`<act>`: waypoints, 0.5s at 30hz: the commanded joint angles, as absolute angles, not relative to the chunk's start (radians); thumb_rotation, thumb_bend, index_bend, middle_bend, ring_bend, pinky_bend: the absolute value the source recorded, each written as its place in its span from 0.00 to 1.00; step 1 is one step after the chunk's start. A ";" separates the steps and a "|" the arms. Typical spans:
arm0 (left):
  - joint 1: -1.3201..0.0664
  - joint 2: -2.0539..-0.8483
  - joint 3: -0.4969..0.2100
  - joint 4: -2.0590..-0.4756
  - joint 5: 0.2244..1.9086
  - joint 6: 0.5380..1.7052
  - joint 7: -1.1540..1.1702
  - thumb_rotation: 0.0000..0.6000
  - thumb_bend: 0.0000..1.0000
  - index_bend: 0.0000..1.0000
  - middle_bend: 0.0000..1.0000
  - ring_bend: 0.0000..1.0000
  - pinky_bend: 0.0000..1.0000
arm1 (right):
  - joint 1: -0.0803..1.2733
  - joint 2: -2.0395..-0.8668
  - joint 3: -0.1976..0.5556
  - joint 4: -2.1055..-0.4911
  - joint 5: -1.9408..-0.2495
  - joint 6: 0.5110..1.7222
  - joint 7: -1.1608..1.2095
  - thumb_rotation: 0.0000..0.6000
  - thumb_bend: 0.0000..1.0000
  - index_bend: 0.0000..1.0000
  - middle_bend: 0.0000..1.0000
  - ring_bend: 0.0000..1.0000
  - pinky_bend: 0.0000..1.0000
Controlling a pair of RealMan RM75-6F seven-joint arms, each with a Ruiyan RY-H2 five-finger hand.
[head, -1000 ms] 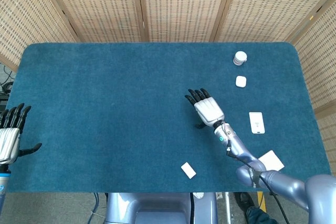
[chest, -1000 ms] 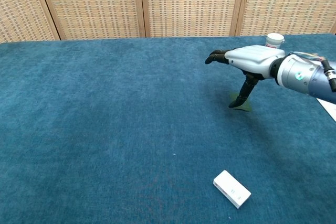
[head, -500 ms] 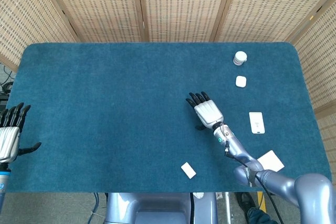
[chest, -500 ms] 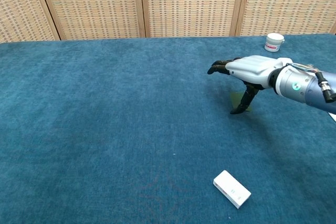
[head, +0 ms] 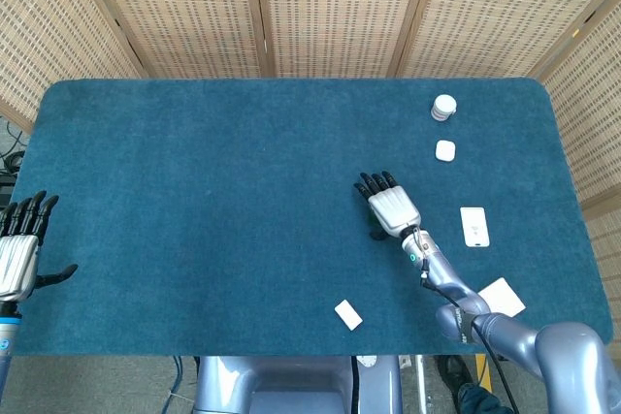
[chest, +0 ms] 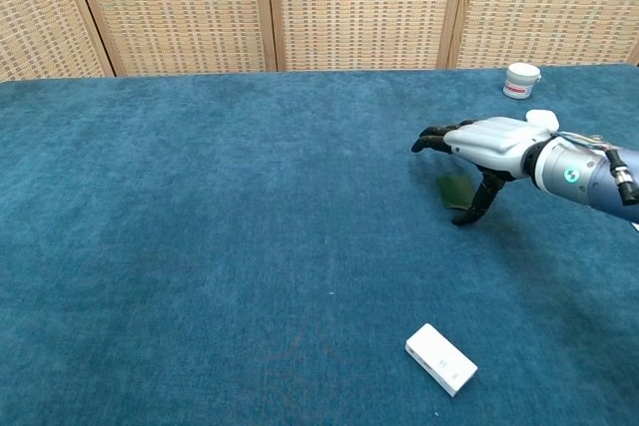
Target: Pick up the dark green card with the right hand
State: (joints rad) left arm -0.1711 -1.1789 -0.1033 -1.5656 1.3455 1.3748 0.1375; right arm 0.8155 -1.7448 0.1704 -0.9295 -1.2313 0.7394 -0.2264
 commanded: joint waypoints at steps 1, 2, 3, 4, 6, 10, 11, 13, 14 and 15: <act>-0.172 -1.179 -0.103 -1.566 1.344 1.374 0.137 1.00 0.00 0.00 0.00 0.00 0.00 | 0.822 -1.760 0.167 -0.897 -1.226 0.725 -0.229 1.00 0.21 0.08 0.00 0.00 0.00; -0.172 -1.179 -0.103 -1.566 1.344 1.373 0.137 1.00 0.00 0.00 0.00 0.00 0.00 | 0.823 -1.763 0.168 -0.888 -1.224 0.724 -0.228 1.00 0.21 0.08 0.00 0.00 0.00; -0.173 -1.179 -0.103 -1.565 1.343 1.372 0.137 1.00 0.00 0.00 0.00 0.00 0.00 | 0.825 -1.767 0.170 -0.878 -1.222 0.724 -0.228 1.00 0.22 0.08 0.00 0.00 0.00; -0.173 -1.178 -0.103 -1.565 1.343 1.372 0.137 1.00 0.00 0.00 0.00 0.00 0.00 | 0.826 -1.771 0.172 -0.870 -1.221 0.725 -0.226 1.00 0.23 0.08 0.00 0.00 0.00; -0.174 -1.178 -0.103 -1.566 1.341 1.370 0.136 1.00 0.00 0.00 0.00 0.00 0.00 | 0.828 -1.775 0.176 -0.857 -1.219 0.725 -0.220 1.00 0.23 0.08 0.00 0.00 0.00; -0.175 -1.178 -0.102 -1.566 1.342 1.369 0.135 1.00 0.00 0.00 0.00 0.00 0.00 | 0.833 -1.780 0.182 -0.836 -1.218 0.726 -0.212 1.00 0.23 0.09 0.00 0.00 0.00; -0.175 -1.178 -0.102 -1.567 1.342 1.369 0.135 1.00 0.00 0.00 0.00 0.00 0.00 | 0.834 -1.781 0.183 -0.832 -1.217 0.726 -0.212 1.00 0.23 0.09 0.00 0.00 0.00; -0.175 -1.178 -0.101 -1.568 1.343 1.370 0.135 1.00 0.00 0.00 0.00 0.00 0.00 | 0.838 -1.781 0.189 -0.825 -1.213 0.724 -0.211 1.00 0.23 0.09 0.00 0.00 0.00; -0.175 -1.177 -0.100 -1.568 1.344 1.371 0.135 1.00 0.00 0.00 0.00 0.00 0.00 | 0.839 -1.781 0.191 -0.823 -1.211 0.723 -0.212 1.00 0.23 0.09 0.00 0.00 0.00; -0.174 -1.177 -0.100 -1.568 1.345 1.372 0.135 1.00 0.00 0.00 0.00 0.00 0.00 | 0.842 -1.780 0.193 -0.819 -1.209 0.722 -0.214 1.00 0.23 0.09 0.00 0.00 0.00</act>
